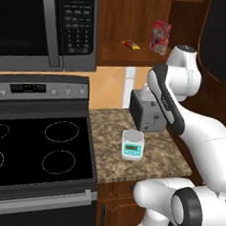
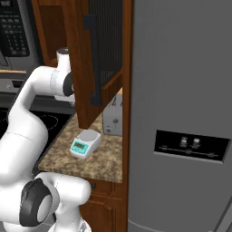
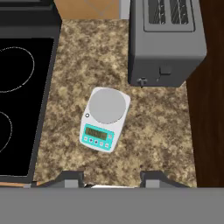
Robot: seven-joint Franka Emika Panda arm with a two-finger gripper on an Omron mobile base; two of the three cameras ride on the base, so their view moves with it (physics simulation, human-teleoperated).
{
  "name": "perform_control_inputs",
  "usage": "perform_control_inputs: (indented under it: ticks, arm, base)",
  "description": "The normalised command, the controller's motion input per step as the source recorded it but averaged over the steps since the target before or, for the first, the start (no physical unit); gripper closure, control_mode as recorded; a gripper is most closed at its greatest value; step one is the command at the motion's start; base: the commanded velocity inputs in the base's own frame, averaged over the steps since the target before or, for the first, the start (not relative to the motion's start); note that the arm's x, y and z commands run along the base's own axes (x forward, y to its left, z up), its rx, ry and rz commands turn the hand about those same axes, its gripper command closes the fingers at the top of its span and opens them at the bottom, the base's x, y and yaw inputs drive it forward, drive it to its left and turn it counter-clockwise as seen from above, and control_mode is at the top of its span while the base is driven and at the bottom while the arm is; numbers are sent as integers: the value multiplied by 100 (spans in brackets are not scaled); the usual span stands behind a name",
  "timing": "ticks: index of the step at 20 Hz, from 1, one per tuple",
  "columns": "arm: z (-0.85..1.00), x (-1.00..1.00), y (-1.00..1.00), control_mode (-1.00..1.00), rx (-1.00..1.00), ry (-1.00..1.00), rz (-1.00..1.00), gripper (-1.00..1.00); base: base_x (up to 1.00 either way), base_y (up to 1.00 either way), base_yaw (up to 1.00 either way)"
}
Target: Pick the cereal and place it on the digital scale for weighing, and close the cabinet.
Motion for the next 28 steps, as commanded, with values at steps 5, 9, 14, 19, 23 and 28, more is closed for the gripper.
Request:
perform_control_inputs:
  ticks: [5, 9, 14, 19, 23, 28]
  arm:
    - [6, -28, 2, -100, 0, -12, 0, -100]
    - [46, -29, 0, -100, -2, -20, 1, -100]
    - [78, -8, 0, -100, -3, -17, 0, -100]
    - [59, 0, 0, -100, 0, -3, 0, -100]
    - [55, 0, 0, -100, -1, -10, 0, -100]
    - [57, 0, -4, -100, 0, -14, 0, -100]
  base:
    - [0, 0, 0]
    - [0, 0, 0]
    - [0, 0, 0]
    - [0, 0, 0]
    - [0, 0, 0]
    - [0, 0, 0]
